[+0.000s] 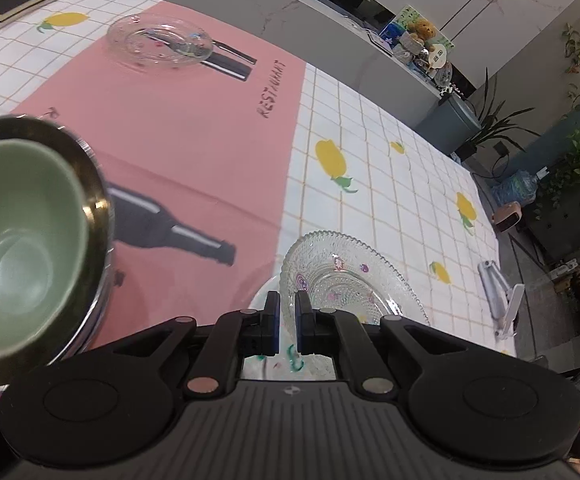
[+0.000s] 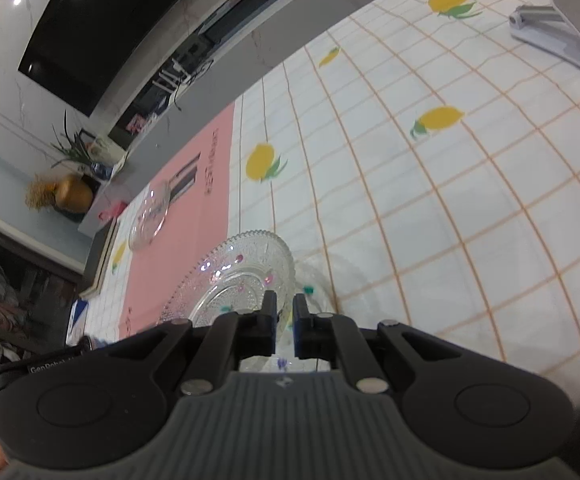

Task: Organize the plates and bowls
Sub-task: 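Lift the glass plate with the right gripper and carry it toward the bowl stack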

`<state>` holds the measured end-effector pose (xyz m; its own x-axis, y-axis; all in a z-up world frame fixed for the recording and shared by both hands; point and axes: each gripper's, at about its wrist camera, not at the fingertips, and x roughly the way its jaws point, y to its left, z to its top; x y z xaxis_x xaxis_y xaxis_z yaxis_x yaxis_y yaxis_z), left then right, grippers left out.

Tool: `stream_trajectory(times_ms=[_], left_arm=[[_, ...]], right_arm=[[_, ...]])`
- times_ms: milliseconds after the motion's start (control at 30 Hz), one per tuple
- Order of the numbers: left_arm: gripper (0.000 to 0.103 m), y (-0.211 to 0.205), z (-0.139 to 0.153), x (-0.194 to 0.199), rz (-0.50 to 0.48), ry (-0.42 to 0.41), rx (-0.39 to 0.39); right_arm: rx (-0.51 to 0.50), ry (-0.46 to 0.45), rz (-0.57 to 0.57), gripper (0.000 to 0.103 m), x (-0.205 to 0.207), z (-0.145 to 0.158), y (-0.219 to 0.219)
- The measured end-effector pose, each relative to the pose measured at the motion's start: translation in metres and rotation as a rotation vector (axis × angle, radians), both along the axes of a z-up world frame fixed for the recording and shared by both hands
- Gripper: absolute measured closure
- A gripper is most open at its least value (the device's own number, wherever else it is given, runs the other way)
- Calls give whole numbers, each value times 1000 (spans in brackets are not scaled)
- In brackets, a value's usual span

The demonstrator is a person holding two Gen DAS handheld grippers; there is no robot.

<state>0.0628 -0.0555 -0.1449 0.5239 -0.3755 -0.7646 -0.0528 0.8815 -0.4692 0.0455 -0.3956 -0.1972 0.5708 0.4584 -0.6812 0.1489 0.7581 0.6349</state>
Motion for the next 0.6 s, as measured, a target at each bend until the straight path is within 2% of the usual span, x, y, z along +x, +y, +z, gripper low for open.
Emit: stream_trajectory(times_ms=[233,600], left_arm=[[95,3,-13,-6,-13,19,6],[95,-7,-23,-8,-42,29,69]], right_arm=[[-60,10,22,97,-7,-2,9],[-154,23,53,97,-5,-6,16]])
